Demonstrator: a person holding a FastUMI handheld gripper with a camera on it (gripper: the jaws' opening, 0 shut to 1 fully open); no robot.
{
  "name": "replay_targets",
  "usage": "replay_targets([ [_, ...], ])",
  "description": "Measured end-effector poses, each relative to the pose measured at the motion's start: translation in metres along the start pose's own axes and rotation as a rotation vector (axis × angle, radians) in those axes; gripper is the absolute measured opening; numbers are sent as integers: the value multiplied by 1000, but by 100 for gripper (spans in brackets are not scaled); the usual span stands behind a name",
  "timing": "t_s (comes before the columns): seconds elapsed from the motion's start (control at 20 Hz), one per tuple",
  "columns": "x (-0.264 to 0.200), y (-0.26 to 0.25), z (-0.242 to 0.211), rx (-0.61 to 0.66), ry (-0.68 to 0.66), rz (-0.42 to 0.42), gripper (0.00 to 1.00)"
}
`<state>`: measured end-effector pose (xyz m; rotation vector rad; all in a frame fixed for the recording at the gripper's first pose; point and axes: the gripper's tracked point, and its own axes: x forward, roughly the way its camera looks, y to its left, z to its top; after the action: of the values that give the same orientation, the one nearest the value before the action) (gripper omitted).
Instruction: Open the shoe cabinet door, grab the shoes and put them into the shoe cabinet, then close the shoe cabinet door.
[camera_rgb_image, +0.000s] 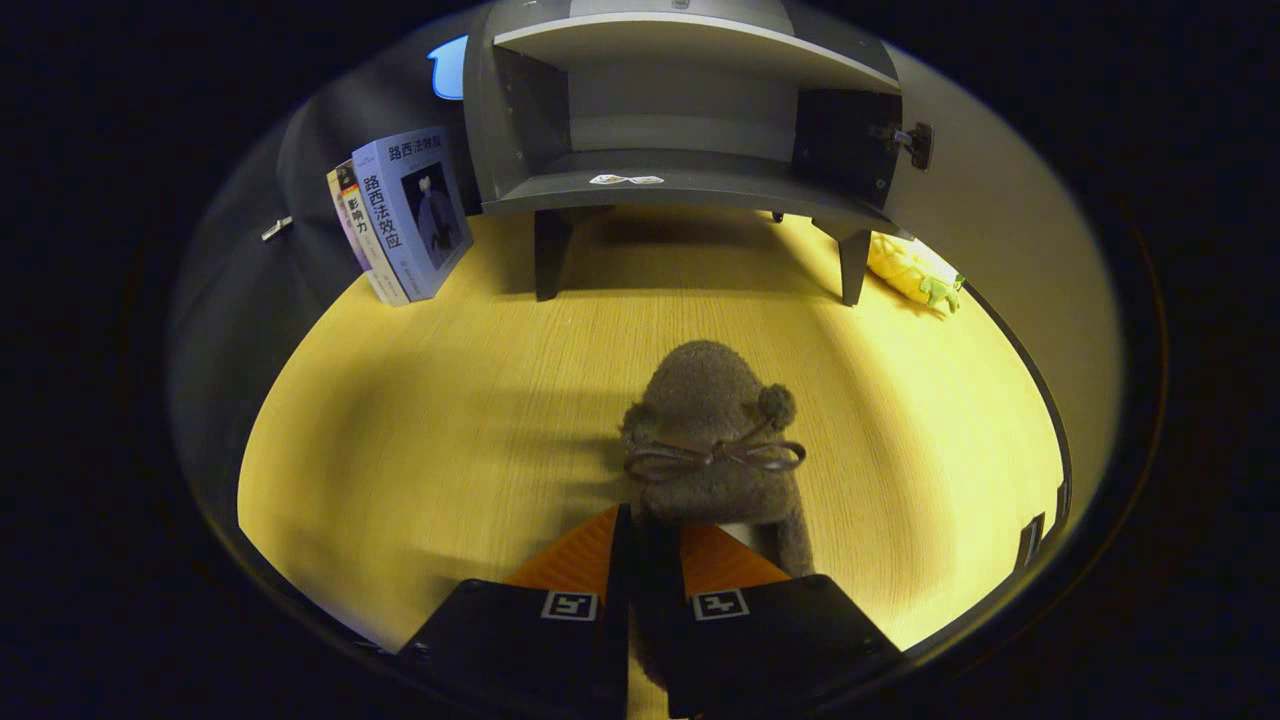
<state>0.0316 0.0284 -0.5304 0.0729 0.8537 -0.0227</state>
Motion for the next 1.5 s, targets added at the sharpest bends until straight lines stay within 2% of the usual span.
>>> replay_targets([
  [0.4, 31, -2, 23, 38, -71, -6, 21],
  [0.55, 38, -4, 26, -14, -91, -27, 21],
  [0.65, 24, -3, 28, -37, -104, -34, 20],
  [0.7, 58, -10, 22, -47, -95, -38, 13],
  [0.75, 39, -6, 26, -48, -89, -35, 5],
  [0.9, 33, -9, 24, -56, -58, -40, 5],
  [1.0, 19, -10, 34, -58, -83, -39, 5],
  [1.5, -98, -17, 114, -72, -187, -49, 5],
])
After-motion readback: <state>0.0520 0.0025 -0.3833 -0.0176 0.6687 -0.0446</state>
